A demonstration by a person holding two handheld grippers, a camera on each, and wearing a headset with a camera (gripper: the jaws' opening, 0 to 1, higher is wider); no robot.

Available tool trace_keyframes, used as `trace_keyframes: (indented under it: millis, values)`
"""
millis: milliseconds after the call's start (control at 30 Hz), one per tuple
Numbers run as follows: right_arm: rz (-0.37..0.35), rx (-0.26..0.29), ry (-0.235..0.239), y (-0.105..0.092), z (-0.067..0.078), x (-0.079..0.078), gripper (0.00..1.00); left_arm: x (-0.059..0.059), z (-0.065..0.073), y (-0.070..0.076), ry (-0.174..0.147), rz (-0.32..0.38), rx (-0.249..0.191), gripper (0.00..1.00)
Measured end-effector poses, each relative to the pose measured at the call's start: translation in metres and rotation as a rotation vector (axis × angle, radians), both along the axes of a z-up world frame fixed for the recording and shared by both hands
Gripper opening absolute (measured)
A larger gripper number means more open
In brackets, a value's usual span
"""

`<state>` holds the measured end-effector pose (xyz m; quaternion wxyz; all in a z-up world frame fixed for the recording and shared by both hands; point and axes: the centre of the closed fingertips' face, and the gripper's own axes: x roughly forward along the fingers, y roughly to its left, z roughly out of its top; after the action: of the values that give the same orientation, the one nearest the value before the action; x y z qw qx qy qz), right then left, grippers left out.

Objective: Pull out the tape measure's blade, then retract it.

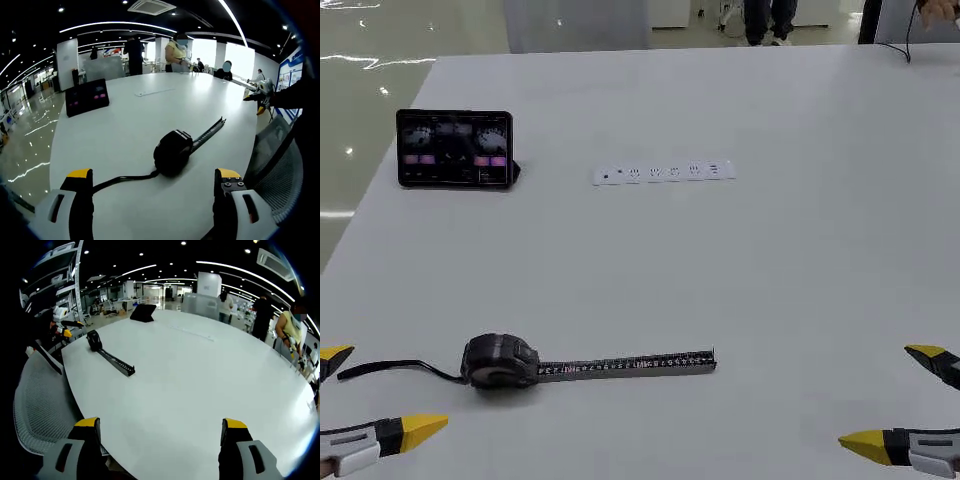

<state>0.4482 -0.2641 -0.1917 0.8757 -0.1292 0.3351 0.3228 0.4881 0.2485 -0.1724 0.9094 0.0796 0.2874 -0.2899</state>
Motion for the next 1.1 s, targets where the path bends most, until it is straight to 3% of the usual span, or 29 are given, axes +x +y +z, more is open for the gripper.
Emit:
trace_keyframes:
  millis: [100,200,400,600,867,900,933,967,1100]
  values:
    - [-0.032,-0.014,-0.007,-0.005,0.003,0.001,0.99,-0.003,-0.009,-0.001,0.012,-0.039,0.052,0.99]
    - [-0.032,-0.010,0.000,-0.006,0.004,-0.001,0.99,-0.003,-0.011,-0.002,0.024,-0.038,0.038,0.99]
    - [-0.025,-0.016,0.002,-0.006,0.004,-0.004,0.99,-0.002,-0.010,0.000,0.017,-0.041,0.047,0.99]
    - [-0.029,-0.021,0.016,-0.005,0.001,-0.007,0.99,0.000,-0.007,-0.002,0.016,-0.037,0.026,0.99]
    - [0.022,-0.032,0.030,0.003,0.004,-0.008,0.99,0.004,-0.007,0.000,0.025,-0.022,0.038,0.99]
    - [0.025,-0.036,0.031,0.004,0.005,-0.008,0.99,0.005,-0.004,-0.001,0.018,-0.017,0.025,0.99]
    - [0.030,-0.043,0.031,0.004,0.005,-0.007,0.99,0.006,0.000,-0.006,0.019,-0.020,-0.017,0.99]
    - [0.036,-0.057,0.046,0.004,0.005,-0.007,0.99,0.006,0.001,-0.009,0.036,-0.013,-0.041,0.99]
    - [0.053,-0.065,0.037,0.010,0.012,0.000,0.99,0.015,0.004,-0.009,0.011,0.016,-0.006,0.99]
